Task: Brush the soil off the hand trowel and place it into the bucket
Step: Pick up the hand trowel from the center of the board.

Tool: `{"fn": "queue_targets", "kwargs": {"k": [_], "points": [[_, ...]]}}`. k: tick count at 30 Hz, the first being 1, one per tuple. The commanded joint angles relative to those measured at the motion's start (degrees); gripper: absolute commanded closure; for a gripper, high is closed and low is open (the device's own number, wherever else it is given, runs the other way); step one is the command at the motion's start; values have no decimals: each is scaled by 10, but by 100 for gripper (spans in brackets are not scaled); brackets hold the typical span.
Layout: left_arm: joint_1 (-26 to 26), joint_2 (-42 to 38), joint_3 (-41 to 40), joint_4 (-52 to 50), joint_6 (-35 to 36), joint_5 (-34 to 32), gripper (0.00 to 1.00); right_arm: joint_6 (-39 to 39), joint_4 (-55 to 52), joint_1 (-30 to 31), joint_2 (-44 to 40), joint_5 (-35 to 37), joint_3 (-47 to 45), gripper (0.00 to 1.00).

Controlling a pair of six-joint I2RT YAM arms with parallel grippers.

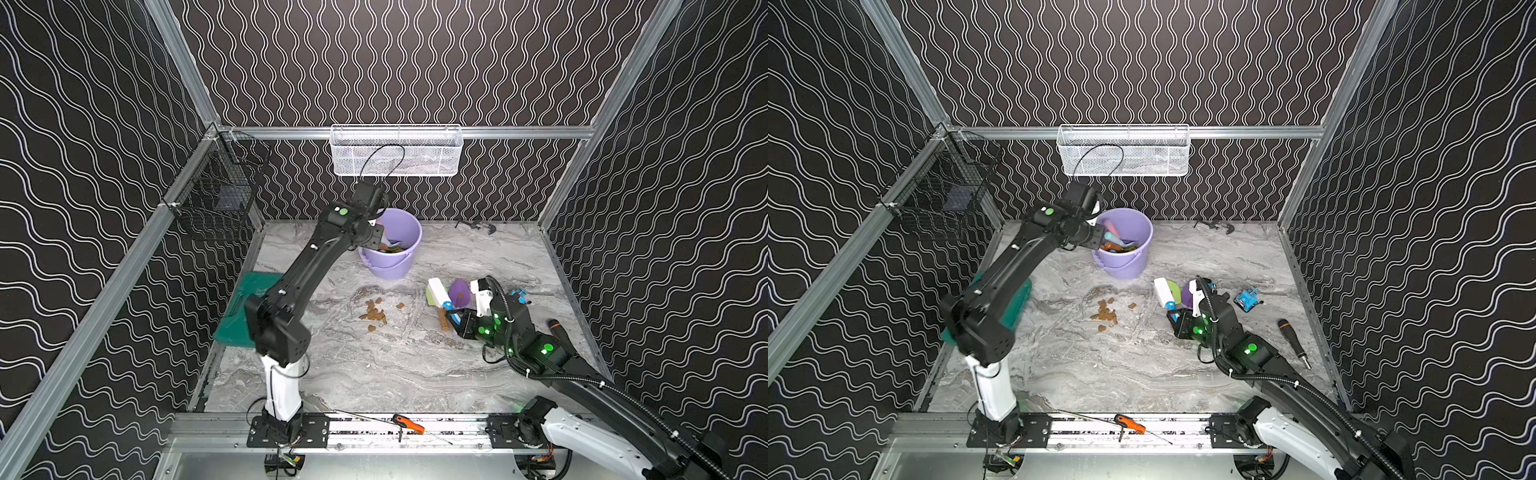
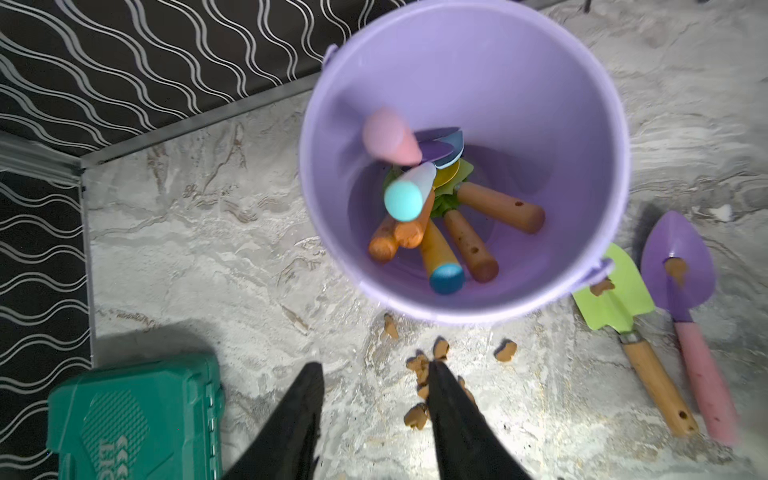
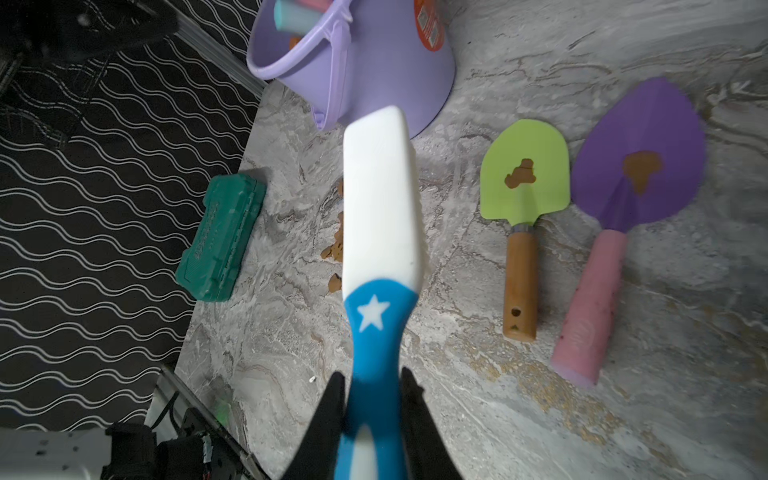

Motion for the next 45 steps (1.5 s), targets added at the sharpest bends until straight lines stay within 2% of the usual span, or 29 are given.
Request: {"fn": "queue_targets", "kwargs": {"k": [1,5,8,12,16,18,27,45], "points": [[-26,-89,-104,101,-40,-5,54,-1,-3,-1,-18,50,-8,100],[-93,-197,-243,160,-128,-8,54,-5,-35,-4,-33,71,-9,100],[-164,-255,-354,234,-179,0,52,1,-59,-4,-47,92,-16,100],[-224,-258,-450,302,-246,-18,48,12,-73,-7,-74,112,-37,100],[-284,-198,-436,297,-259,-73,39,20,-94,-9,-91,122,-46,100],[-297,-173,-438,321,-268,-68,38,21,-105,-10,-98,131,-48,100],[-316,-71,-416,379,-280,-65,38,30,-117,-22,-120,137,-77,100],[-320,133,-272,362,-279,-78,39,20,-125,-41,-136,124,-74,100]]}}
